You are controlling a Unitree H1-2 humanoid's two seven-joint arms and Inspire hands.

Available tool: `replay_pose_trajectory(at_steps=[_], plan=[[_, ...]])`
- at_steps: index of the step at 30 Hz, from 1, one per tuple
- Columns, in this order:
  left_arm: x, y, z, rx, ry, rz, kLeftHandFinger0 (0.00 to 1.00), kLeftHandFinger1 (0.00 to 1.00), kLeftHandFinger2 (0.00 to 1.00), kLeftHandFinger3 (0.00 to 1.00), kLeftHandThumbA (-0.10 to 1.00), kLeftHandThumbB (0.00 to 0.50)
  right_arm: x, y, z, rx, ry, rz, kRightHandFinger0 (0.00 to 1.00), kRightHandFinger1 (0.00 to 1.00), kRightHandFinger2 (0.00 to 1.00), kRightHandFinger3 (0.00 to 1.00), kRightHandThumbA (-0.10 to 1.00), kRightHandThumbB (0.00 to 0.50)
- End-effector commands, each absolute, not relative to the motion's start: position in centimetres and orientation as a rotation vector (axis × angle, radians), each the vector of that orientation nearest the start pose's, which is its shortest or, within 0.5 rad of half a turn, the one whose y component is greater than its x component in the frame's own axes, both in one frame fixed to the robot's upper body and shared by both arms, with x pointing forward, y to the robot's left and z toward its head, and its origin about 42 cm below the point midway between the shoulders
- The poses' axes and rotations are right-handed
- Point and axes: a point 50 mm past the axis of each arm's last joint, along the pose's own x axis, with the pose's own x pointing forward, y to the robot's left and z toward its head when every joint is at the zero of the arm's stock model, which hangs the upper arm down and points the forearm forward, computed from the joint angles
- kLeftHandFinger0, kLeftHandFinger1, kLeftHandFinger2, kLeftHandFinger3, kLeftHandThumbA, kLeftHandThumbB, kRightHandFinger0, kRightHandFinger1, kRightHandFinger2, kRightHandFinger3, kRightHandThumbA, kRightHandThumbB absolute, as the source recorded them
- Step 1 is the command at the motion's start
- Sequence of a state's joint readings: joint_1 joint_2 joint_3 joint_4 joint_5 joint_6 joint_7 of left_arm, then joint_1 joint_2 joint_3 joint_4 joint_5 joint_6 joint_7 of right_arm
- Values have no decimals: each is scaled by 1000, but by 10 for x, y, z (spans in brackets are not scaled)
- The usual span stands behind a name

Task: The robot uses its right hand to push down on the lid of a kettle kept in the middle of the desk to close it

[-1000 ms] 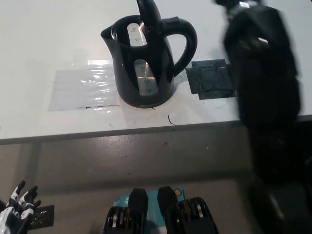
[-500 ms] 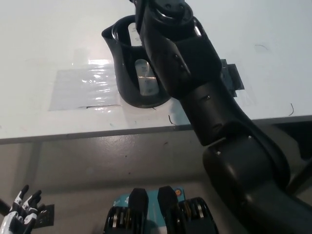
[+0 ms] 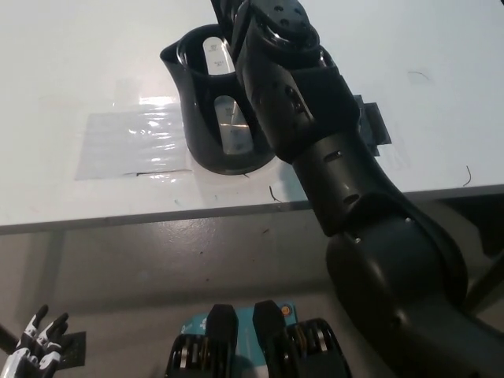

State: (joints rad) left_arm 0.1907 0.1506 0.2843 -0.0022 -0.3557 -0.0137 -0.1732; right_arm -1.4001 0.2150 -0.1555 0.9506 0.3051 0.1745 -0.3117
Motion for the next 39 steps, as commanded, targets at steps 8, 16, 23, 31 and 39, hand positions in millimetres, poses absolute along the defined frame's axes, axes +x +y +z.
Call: replay_pose_trajectory(at_steps=[8,16,23,31,39], plan=[[197,348,77,-181,37,157,1000,1000,890,1000,240,172,533,29,500,346,-255,230,1000,1000,1000,1000,830,11],[201,344,77,-179,38,147,1000,1000,859,1000,245,190,533,25,485,376,-236,213,1000,1000,1000,1000,805,0],[197,338,76,-184,51,146,1000,1000,878,1000,265,199,539,37,431,399,-133,211,1000,1000,1000,1000,808,0],[208,336,83,-167,34,100,1000,1000,889,1000,267,205,539,53,371,473,-26,241,1000,1000,1000,1000,959,0],[216,324,83,-200,13,82,1000,1000,880,1000,270,211,508,84,287,493,79,333,1000,1000,1000,1000,844,0]])
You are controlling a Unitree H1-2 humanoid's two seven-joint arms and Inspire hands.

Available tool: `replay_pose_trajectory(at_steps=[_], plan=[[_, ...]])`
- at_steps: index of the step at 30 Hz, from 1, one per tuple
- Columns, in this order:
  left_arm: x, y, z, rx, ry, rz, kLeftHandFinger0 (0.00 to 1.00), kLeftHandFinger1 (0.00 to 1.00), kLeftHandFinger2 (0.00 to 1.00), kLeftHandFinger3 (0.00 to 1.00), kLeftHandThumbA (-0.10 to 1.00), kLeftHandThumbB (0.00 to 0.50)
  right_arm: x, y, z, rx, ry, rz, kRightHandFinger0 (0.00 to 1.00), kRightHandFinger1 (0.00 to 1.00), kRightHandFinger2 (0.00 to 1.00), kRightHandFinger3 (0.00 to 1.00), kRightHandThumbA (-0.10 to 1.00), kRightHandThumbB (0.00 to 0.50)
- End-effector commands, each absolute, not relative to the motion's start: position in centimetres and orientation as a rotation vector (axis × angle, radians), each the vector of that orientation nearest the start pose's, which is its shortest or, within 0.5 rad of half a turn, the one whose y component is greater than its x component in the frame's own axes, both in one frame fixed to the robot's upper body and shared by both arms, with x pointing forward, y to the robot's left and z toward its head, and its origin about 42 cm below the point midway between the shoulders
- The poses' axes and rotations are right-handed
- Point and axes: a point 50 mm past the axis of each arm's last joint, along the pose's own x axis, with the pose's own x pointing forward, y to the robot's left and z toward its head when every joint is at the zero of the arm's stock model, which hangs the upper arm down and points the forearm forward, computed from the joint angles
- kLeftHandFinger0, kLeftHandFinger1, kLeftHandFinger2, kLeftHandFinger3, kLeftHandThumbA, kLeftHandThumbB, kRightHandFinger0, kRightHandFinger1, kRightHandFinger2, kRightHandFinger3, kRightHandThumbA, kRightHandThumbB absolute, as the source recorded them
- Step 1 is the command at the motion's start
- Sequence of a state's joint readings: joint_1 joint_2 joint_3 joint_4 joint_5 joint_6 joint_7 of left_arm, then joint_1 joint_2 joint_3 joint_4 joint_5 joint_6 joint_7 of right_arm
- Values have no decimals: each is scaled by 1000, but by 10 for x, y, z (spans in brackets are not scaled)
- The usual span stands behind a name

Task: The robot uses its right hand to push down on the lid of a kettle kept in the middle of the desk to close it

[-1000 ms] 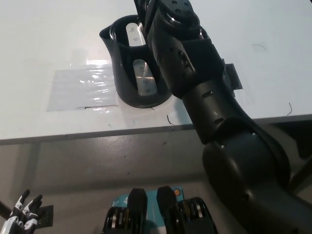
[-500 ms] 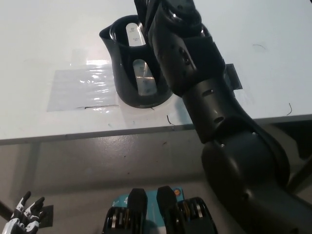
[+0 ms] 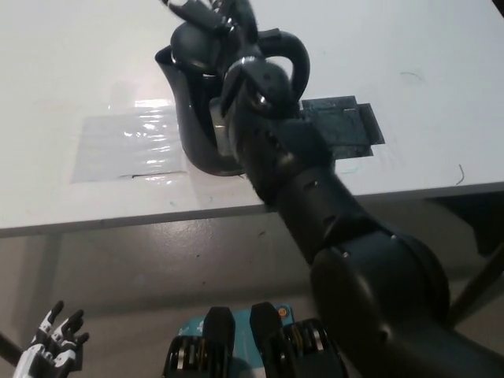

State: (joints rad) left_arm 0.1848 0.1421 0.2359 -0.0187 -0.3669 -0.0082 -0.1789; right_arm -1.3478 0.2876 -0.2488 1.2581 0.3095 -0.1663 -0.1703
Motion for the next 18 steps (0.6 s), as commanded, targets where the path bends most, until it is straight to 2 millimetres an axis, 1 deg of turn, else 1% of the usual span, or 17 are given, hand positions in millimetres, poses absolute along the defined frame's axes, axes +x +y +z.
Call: replay_pose_trajectory(at_steps=[1,3,4,5,8,11,13,14,15,17,18], plan=[[219,325,85,-196,9,80,1000,1000,872,1000,271,217,508,85,288,478,80,329,1000,1000,1000,1000,837,5],[224,326,89,-186,1,72,1000,1000,871,1000,271,219,509,85,292,474,71,328,1000,1000,1000,1000,839,9],[228,327,92,-177,-5,67,1000,1000,868,1000,277,227,511,83,293,436,57,325,1000,1000,1000,1000,858,0],[230,327,93,-169,-9,65,1000,1000,863,1000,290,227,511,81,290,394,52,316,1000,1000,1000,1000,872,7],[231,328,97,-173,-3,65,1000,1000,875,1000,278,233,512,77,285,379,56,311,1000,1000,1000,1000,877,2],[230,329,97,-172,-8,64,1000,1000,877,1000,277,207,514,72,282,366,54,302,1000,1000,1000,1000,858,5],[227,332,97,-166,-3,67,1000,1000,879,1000,275,203,515,70,281,380,53,303,1000,1000,1000,1000,865,3],[226,333,97,-167,-3,69,1000,1000,878,1000,265,202,516,69,282,380,48,301,1000,1000,1000,1000,888,15],[224,334,96,-167,3,75,1000,1000,877,1000,266,208,515,69,281,379,47,306,1000,1000,1000,1000,895,21],[222,334,93,-170,9,82,1000,1000,875,1000,270,220,516,68,283,386,44,306,1000,1000,1000,1000,903,15],[219,334,91,-176,19,90,1000,1000,874,1000,267,227,518,67,285,383,47,306,1000,1000,1000,1000,914,22]])
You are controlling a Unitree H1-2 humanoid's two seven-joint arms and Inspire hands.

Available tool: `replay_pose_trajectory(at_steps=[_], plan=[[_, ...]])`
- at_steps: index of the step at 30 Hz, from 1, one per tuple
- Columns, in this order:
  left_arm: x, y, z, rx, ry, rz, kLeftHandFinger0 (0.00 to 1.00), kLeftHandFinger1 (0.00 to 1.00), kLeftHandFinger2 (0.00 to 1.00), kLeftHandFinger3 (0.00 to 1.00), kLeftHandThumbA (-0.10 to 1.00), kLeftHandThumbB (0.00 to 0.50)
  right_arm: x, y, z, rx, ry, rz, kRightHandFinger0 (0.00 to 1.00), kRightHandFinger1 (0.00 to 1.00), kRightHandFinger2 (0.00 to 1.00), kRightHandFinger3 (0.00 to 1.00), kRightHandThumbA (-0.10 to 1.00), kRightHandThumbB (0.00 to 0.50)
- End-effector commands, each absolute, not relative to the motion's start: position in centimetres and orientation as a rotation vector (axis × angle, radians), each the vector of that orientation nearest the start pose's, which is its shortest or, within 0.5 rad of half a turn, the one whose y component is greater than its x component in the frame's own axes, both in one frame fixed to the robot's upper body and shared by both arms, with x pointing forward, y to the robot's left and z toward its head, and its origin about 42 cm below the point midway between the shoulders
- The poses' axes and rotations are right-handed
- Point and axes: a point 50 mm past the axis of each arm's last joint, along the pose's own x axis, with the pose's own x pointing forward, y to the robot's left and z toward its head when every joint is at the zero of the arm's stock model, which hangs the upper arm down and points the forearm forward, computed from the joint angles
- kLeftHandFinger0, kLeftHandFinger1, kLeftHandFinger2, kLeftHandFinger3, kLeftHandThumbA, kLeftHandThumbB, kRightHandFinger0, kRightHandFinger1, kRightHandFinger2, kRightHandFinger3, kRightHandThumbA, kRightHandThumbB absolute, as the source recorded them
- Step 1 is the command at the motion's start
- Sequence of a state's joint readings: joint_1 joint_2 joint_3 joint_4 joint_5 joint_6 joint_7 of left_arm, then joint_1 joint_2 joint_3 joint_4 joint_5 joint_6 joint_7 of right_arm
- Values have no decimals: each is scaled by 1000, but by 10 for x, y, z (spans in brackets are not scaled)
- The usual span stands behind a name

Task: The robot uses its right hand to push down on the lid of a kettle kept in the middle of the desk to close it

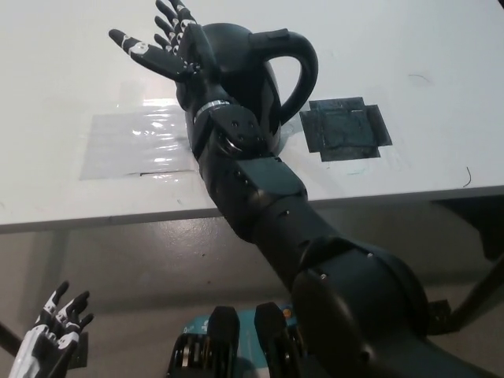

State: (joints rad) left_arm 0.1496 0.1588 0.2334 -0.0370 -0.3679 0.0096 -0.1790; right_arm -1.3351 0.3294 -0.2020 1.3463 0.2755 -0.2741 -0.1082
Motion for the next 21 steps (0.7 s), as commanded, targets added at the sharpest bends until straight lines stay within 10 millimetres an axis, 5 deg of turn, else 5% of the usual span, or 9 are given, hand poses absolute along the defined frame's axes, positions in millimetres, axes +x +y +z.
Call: replay_pose_trajectory(at_steps=[1,6,9,12,14,19,21], plan=[[218,335,90,-179,22,94,1000,1000,877,1000,259,232,518,67,287,373,44,308,1000,1000,1000,1000,933,26],[209,338,86,-191,28,108,1000,1000,885,1000,247,226,520,70,301,375,-4,331,1000,1000,1000,1000,955,9],[206,340,84,-195,24,110,1000,1000,875,1000,232,218,521,75,329,361,-104,365,1000,1000,1000,1000,935,0],[202,341,84,-196,29,119,1000,1000,870,1000,219,219,516,82,368,334,-266,434,1000,1000,1000,1000,917,9],[201,342,84,-199,28,124,1000,1000,864,1000,209,219,497,81,416,276,-472,508,1000,1000,1000,1000,962,108],[203,348,84,-202,28,133,1000,1000,856,1000,204,205,443,50,500,323,-764,632,1000,1000,1000,1000,940,164],[203,349,84,-192,29,135,1000,1000,866,1000,214,206,428,37,518,335,-820,651,1000,1000,1000,1000,933,191]])
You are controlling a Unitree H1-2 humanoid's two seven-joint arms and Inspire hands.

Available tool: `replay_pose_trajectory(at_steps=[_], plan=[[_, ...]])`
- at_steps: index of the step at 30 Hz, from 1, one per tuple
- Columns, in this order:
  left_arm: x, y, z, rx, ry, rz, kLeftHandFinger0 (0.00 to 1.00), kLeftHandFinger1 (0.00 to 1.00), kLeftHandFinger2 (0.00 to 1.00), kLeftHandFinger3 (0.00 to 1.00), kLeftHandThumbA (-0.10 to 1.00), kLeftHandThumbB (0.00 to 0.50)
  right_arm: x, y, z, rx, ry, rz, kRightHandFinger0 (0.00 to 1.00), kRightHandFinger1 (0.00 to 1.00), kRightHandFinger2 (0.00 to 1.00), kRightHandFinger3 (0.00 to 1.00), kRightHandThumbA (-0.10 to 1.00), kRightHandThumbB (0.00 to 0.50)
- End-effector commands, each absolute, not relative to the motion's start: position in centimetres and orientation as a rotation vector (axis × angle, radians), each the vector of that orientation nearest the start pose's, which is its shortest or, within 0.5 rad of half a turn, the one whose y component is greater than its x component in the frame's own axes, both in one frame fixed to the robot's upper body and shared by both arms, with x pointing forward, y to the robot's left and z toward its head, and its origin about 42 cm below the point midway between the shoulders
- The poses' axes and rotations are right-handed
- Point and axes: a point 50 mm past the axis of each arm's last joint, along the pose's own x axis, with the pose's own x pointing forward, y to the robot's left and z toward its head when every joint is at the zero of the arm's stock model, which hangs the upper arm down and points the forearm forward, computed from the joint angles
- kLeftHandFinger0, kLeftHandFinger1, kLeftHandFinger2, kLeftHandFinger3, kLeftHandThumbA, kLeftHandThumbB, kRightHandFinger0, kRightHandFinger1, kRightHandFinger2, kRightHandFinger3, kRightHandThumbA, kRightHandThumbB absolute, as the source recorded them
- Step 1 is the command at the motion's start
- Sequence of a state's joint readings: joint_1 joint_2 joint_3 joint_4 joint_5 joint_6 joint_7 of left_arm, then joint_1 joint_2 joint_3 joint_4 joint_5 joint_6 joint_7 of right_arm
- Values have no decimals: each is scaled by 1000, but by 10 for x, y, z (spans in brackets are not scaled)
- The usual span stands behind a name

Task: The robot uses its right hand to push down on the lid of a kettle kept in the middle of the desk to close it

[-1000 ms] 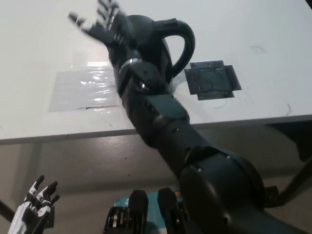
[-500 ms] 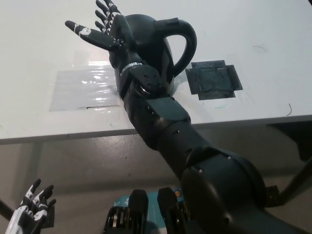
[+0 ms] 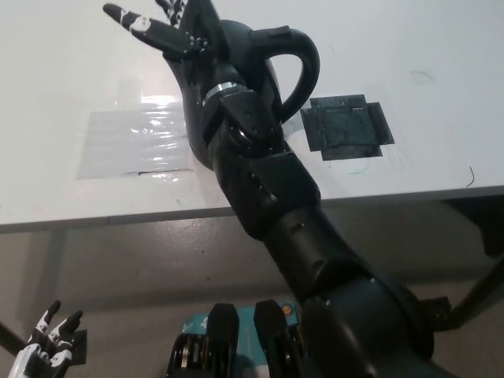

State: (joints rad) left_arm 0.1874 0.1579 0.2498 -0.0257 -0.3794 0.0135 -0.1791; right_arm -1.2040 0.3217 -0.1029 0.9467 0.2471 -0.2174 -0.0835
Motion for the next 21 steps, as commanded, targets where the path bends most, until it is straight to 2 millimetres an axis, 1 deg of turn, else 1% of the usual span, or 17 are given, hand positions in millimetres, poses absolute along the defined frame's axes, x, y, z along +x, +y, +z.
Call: replay_pose_trajectory(at_steps=[1,3,4,5,7,8,9,10,11,12,13,15,16,18,19,20,21], plan=[[203,351,84,-188,32,138,1000,1000,884,1000,223,207,418,29,528,342,-861,670,1000,1000,1000,1000,929,194],[202,352,84,-196,38,147,1000,1000,881,1000,212,215,403,14,539,359,-886,687,1000,1000,1000,1000,893,223],[203,353,85,-196,35,151,1000,1000,876,1000,202,206,390,1,544,364,-911,702,1000,1000,1000,1000,889,221],[204,354,85,-197,32,152,1000,1000,876,1000,196,205,385,-3,546,358,-922,703,1000,1000,1000,1000,891,222],[204,353,86,-191,32,162,1000,1000,854,1000,174,205,372,-19,546,349,-943,696,1000,1000,1000,1000,881,239],[204,353,86,-191,32,162,1000,1000,852,1000,174,206,371,-20,546,349,-942,695,1000,1000,1000,1000,880,239],[204,352,86,-193,25,164,1000,1000,844,1000,168,203,353,-45,532,309,-952,666,1000,1000,1000,1000,884,233],[210,357,92,-189,1,177,1000,1000,844,1000,168,203,353,-43,536,307,-968,679,1000,1000,1000,1000,887,234],[210,359,94,-173,-2,181,1000,1000,843,1000,182,203,347,-53,528,301,-961,676,1000,1000,1000,1000,880,212],[211,361,94,-158,-6,183,1000,1000,850,1000,212,209,339,-76,507,272,-957,665,1000,1000,1000,1000,858,206],[213,362,96,-153,-11,181,1000,1000,854,1000,219,210,336,-87,497,261,-953,656,1000,1000,1000,1000,858,212],[215,365,98,-138,-8,182,1000,1000,863,1000,253,188,331,-106,478,233,-944,620,1000,1000,1000,1000,855,212],[215,365,98,-135,-9,179,1000,1000,866,1000,262,189,329,-113,471,223,-936,611,1000,1000,1000,1000,853,213],[216,364,98,-132,-8,181,1000,1000,868,1000,272,190,322,-132,451,193,-921,576,1000,1000,1000,1000,815,186],[216,364,98,-144,-12,172,1000,1000,874,1000,261,194,318,-150,431,166,-901,532,1000,1000,1000,1000,754,182],[216,364,99,-148,-14,168,1000,1000,878,1000,257,193,316,-156,424,157,-892,516,1000,1000,1000,1000,718,186],[220,369,102,-148,-19,168,1000,1000,878,1000,249,200,316,-163,414,180,-874,488,1000,1000,1000,1000,641,195]])
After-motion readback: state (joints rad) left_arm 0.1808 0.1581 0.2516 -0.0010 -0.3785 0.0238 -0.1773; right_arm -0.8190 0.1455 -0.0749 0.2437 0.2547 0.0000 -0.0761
